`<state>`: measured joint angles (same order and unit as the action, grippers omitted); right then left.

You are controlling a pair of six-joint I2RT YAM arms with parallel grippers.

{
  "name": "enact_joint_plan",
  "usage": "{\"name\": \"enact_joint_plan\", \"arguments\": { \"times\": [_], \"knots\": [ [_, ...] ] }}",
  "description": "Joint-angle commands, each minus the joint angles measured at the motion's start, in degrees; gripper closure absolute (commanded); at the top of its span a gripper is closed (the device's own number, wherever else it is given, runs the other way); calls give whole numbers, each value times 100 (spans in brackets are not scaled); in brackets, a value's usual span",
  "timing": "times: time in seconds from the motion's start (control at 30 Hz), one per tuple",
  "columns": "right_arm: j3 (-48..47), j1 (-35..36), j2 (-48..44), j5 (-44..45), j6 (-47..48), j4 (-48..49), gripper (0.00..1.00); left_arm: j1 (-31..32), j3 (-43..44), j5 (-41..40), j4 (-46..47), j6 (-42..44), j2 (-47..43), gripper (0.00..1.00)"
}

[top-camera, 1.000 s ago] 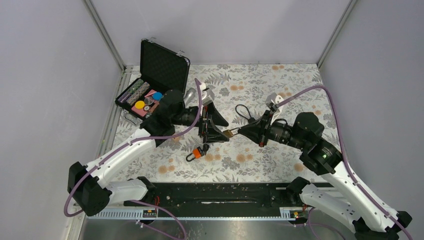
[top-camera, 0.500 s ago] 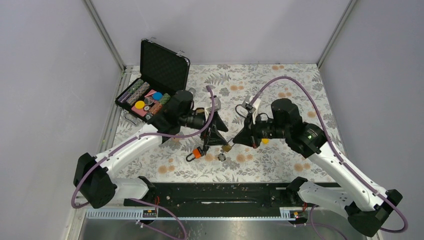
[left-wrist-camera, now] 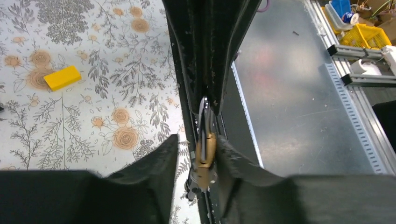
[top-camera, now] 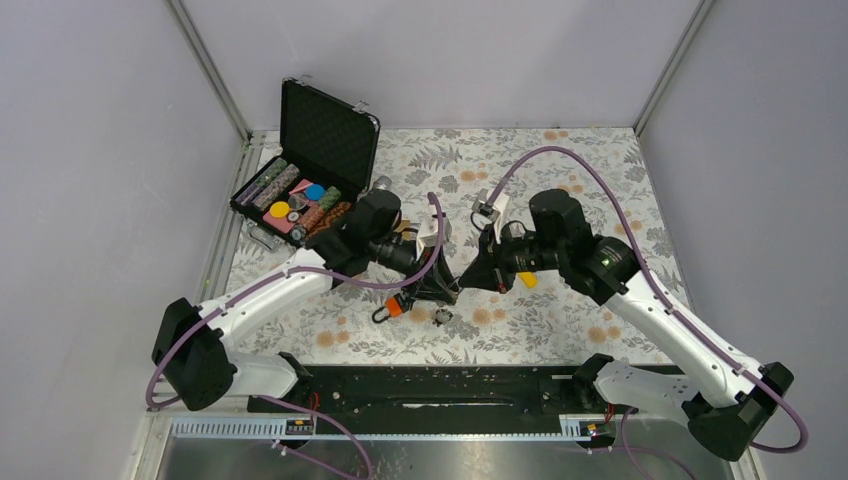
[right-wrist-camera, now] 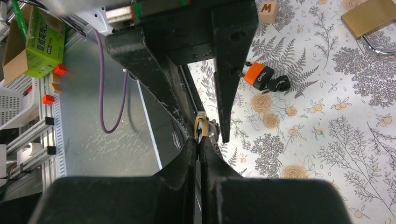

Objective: Lock with the key
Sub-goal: Lock the lock.

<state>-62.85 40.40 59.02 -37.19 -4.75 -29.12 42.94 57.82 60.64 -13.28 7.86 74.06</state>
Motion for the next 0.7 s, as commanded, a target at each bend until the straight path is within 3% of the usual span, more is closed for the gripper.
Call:
{"name": "enact_joint_plan", "arguments": {
  "times": [0.0,0.1,0.13,0.17,0.27,0.33,0.37,0.53,0.67],
  "knots": [
    [-369,37,186,-349,-136,319,100,19,303,107,-143,295,98,74],
    [-426,30,276,-314,-206,356,100,21,305,179,-158,307,60,98],
    [-441,27,293,-283,-267,393,100,19,295,138,-155,306,27,100],
    [-455,33,291,-242,-336,456,93,15,266,36,-97,234,-28,100],
    [-278,25,123,72,-723,909,38,-14,-15,-373,685,-337,-307,100],
    [-17,21,-109,360,-934,1355,18,-79,-193,-686,1239,-723,-540,100],
    [127,23,-245,558,-1011,1550,13,-115,-287,-916,1598,-1035,-664,100],
    [1136,23,-1031,1356,-1222,2760,8,-193,-603,-2204,2921,-2011,-1207,100],
    [2003,28,-1463,1270,-1750,4415,9,-174,-772,-2613,4106,-2910,-1438,100]
  ]
}}
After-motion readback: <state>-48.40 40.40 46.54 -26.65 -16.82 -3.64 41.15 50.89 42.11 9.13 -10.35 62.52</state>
